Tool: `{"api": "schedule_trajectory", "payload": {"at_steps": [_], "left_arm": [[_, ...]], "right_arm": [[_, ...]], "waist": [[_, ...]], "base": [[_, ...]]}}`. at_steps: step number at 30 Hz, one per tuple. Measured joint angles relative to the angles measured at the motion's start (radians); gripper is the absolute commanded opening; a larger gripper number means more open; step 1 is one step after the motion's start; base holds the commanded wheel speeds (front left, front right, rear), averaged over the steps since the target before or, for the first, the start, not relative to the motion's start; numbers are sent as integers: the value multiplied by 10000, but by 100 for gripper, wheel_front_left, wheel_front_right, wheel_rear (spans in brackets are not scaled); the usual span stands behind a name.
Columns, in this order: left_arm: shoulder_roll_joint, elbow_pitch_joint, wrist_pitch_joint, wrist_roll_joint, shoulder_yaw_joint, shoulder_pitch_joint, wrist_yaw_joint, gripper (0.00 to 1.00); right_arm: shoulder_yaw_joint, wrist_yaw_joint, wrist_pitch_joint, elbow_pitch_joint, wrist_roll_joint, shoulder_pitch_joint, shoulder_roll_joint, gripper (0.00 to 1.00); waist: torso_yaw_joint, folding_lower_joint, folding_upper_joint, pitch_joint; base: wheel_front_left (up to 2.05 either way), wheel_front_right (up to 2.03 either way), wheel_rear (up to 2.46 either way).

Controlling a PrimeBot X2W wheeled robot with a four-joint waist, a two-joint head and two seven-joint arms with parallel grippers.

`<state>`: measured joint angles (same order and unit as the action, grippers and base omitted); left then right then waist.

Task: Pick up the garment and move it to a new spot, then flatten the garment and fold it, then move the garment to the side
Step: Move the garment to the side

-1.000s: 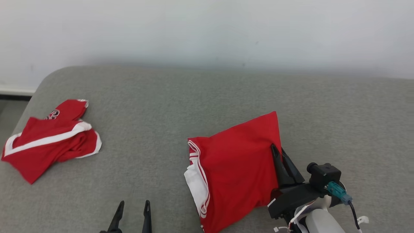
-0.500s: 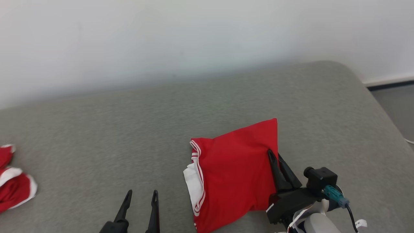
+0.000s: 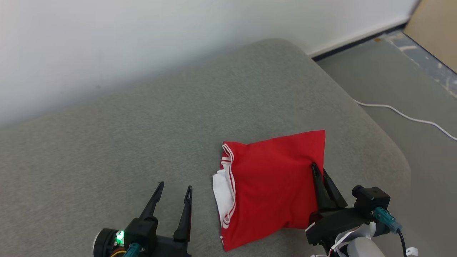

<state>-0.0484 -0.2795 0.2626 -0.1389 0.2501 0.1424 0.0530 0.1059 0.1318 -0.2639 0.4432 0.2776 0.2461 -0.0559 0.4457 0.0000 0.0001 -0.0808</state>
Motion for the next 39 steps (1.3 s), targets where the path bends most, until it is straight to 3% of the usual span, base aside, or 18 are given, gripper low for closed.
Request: {"api": "schedule_trajectory", "payload": {"at_steps": [9, 18, 26, 32, 38, 39], "left_arm": [[-2, 33, 0, 121, -54, 54, -19, 100], [-63, 176, 0, 865, -297, 314, 186, 100], [-309, 334, 0, 1227, -303, 988, 349, 100], [-420, 497, 0, 1360, -267, 1287, 351, 100], [-491, 594, 4, 1390, -186, 1388, 351, 100], [-495, 608, 10, 1390, -180, 1420, 351, 100]], "right_arm": [[677, 0, 0, 420, -531, 426, -88, 0], [278, 2, -2, 1561, -1114, 2796, -1269, 0], [-1822, 2, 0, 3616, -2477, 4905, -2539, 0], [-4357, 2, -2, 4487, -3856, 5741, -3584, 0], [-6266, 2, 0, 4846, -5461, 5908, -3820, 0], [-6504, 2, 2, 4786, -5680, 5928, -3733, 19]], "waist": [[544, 1, 0, -748], [11, 0, 0, -1377], [-1100, 2, 2, -2342], [-1938, 2, 1, -3053], [-2604, 2, 1, -3604], [-2685, 2, 1, -3676]], "base": [[0, 0, 0], [0, 0, 0], [0, 0, 0], [0, 0, 0], [0, 0, 0], [0, 0, 0]]}}
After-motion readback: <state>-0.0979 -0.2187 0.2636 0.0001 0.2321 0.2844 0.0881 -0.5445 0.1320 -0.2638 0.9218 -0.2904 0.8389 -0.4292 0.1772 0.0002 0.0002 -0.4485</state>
